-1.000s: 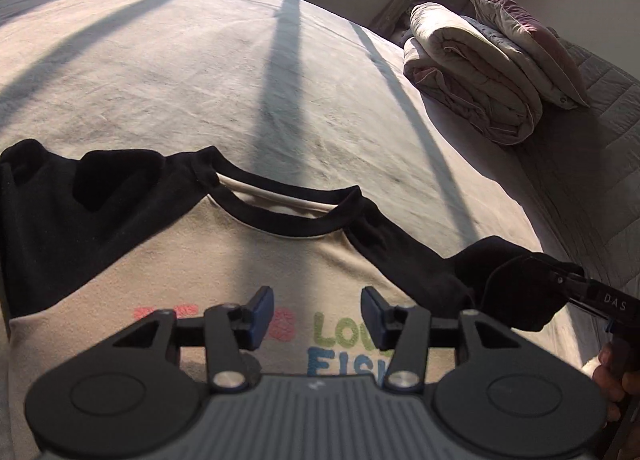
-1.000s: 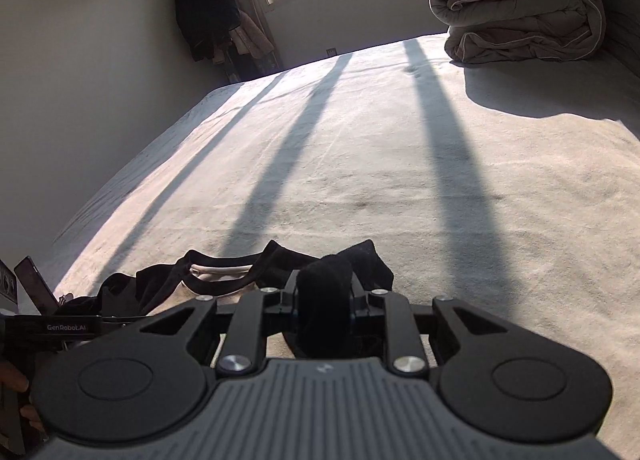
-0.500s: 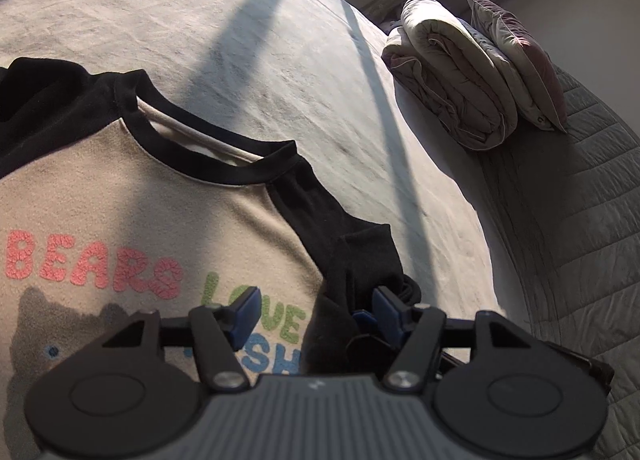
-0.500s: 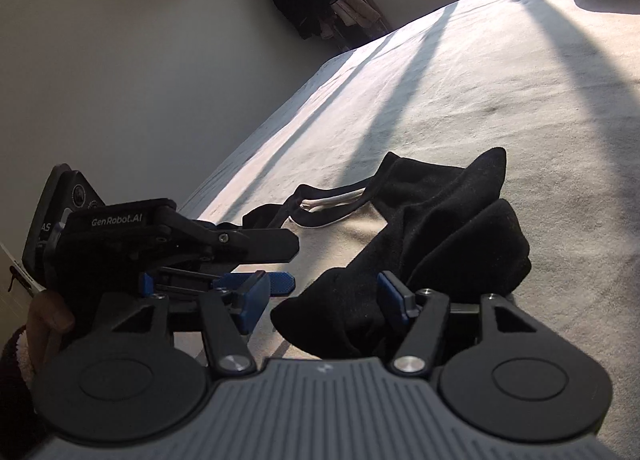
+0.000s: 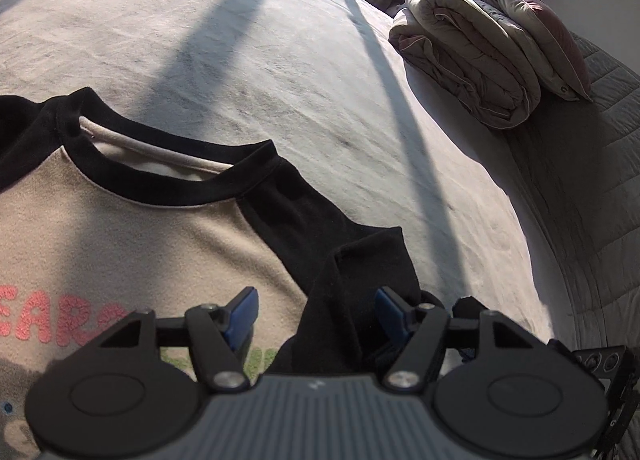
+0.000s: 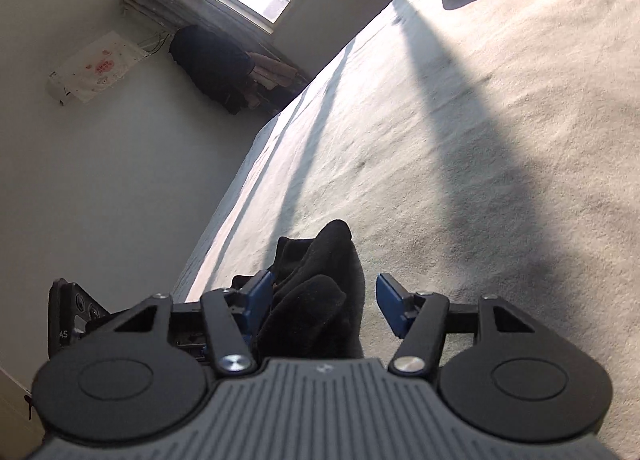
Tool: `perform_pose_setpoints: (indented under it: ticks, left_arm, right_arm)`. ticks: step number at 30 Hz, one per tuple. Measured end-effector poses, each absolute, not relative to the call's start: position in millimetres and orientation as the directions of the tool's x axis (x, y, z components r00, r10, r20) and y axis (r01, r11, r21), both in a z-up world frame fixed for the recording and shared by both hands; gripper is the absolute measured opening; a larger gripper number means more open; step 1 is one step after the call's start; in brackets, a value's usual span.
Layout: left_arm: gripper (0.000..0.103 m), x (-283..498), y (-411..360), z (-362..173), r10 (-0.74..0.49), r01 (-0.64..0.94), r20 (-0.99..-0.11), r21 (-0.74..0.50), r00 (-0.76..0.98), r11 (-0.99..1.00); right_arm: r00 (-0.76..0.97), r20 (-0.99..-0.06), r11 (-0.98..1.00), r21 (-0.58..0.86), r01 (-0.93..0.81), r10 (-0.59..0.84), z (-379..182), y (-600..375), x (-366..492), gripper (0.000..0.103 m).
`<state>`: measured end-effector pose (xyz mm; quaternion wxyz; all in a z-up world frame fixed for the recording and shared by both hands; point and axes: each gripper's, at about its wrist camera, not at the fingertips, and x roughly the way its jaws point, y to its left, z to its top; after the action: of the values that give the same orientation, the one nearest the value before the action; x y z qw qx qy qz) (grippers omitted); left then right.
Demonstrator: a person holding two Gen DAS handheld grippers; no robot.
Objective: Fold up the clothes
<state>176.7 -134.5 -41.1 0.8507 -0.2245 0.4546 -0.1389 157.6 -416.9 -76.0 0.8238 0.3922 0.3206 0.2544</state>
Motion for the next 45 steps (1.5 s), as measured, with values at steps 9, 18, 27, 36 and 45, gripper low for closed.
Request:
perform_pose_setpoints:
  ticks: [9, 18, 27, 36, 45]
  left_arm:
    - [0.007, 200, -168, -38, -0.522, 0.112, -0.713, -0.538, 0.468, 0.835]
    - [0.008, 215, -188, -23, -0.529, 0.095, -0.673, -0.569, 0.517, 0.817]
    - [0.010, 222, -223, -26, -0.570, 0.140, -0.628, -0.598, 0.530, 0.789]
    - [0.039, 204, -283, -16, -0.644, 0.412, -0.620, -0.496, 0.449, 0.764]
    - [0.079, 203, -358, -17, -0.656, 0.651, -0.623, -0.293, 0.426, 0.700]
  right_arm:
    - [0.688, -0.300, 0.543, 0.824, -0.162, 0.661, -69, -417, 148, 0.022]
    - [0.879, -0.324, 0.737, 0.674, -0.045, 0.350, -31, -456, 123, 0.019]
    - [0.921, -0.373, 0.912, 0.331, 0.243, -0.110, -9, -489, 108, 0.019]
    - [0.849, -0.484, 0.891, 0.262, 0.371, -0.211, -34, -535, 117, 0.024]
    - [0.934, -0.353, 0.696, 0.657, 0.290, -0.057, -44, -595, 84, 0.046]
